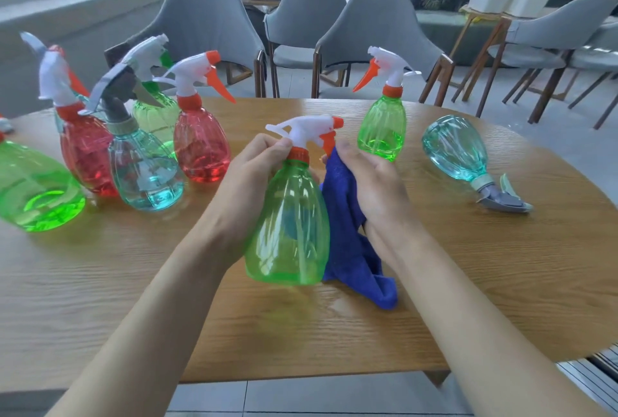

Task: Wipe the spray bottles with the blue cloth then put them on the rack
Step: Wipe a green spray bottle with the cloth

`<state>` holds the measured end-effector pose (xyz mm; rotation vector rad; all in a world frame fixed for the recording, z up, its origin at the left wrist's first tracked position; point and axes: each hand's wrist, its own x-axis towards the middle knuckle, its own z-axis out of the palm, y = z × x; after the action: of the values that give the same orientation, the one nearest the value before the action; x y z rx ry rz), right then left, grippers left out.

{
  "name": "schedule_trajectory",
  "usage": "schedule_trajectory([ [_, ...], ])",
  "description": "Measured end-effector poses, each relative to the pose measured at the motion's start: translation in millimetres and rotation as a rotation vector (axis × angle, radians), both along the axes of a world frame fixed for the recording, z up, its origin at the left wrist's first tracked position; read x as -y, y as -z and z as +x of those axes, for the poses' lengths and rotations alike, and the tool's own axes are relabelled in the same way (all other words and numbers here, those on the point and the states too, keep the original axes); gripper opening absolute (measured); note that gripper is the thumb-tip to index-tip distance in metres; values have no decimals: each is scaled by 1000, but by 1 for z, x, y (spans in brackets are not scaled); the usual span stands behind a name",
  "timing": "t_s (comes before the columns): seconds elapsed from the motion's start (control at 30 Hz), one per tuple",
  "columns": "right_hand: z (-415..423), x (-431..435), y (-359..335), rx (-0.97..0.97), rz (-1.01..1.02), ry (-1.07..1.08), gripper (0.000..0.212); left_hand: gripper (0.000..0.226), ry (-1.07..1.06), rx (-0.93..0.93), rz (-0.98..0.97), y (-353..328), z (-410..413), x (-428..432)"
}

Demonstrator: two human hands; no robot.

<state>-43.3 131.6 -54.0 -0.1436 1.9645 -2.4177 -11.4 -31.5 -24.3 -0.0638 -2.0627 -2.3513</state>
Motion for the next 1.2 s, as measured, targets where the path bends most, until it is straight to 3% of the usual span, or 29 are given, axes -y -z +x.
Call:
schedule_trajectory([
  [0.17, 1, -1, -6, 34, -173, 16, 48, 20, 58, 16, 1, 2, 0, 1],
  [0.37, 3, 3, -5, -30, -37, 59, 19, 20, -54, -40, 61, 6, 11, -10],
  [0.57, -1, 2, -1, 23, -14, 51, 26, 27, -198, -54, 95, 8, 10, -17],
  [0.7, 0, -2, 3, 80, 11, 62, 12, 24, -307, -55, 150, 6, 6, -15],
  [0.8, 3, -1, 4, 87, 47, 107, 13, 22, -382, -60, 121, 6, -1, -9],
  [1.1, 24, 10, -23, -417, 447, 248, 10, 20, -354, -266, -232, 12, 7, -21],
  [1.2, 23, 14, -19, -430, 421, 236, 9, 17, -337, -336, -261, 15, 6, -23],
])
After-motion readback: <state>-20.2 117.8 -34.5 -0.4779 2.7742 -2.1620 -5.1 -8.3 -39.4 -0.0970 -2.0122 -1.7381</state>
